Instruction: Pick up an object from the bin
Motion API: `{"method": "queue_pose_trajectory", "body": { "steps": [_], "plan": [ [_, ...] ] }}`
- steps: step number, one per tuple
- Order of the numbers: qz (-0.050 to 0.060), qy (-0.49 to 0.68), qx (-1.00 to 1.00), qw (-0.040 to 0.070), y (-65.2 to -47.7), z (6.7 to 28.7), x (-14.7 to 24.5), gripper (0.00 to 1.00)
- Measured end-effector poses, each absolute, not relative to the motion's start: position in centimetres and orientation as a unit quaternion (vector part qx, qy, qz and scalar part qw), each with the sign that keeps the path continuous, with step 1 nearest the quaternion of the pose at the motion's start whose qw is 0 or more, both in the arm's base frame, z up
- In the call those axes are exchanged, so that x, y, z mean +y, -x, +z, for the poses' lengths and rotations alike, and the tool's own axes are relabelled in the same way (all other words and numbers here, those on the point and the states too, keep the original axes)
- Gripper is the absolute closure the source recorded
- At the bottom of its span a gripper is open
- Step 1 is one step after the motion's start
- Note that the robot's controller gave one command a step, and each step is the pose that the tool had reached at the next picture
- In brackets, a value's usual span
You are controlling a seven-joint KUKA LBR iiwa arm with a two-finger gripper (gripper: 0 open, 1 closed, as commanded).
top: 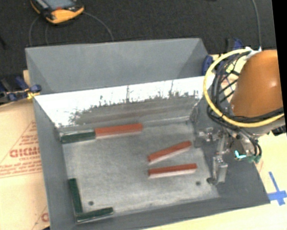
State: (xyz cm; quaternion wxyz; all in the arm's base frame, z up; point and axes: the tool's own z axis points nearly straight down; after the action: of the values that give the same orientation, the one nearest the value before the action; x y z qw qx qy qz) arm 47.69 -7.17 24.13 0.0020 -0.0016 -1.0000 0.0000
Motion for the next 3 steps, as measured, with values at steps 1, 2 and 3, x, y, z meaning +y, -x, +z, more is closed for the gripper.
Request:
{"method": "queue_pose_trajectory", "body": {
  "steps": [1, 2, 3],
  "plan": [
    [0.001, 0.0, -1.0, -0.002, -47.9, 24.5, -7.2, 0.0],
    [0.0, 0.045, -0.999, -0.005, -50.3, 20.5, -4.3, 0.0],
    [-0.001, 0.131, -0.991, -0.003, -48.3, 13.0, 2.0, 0.0]
  ]
}}
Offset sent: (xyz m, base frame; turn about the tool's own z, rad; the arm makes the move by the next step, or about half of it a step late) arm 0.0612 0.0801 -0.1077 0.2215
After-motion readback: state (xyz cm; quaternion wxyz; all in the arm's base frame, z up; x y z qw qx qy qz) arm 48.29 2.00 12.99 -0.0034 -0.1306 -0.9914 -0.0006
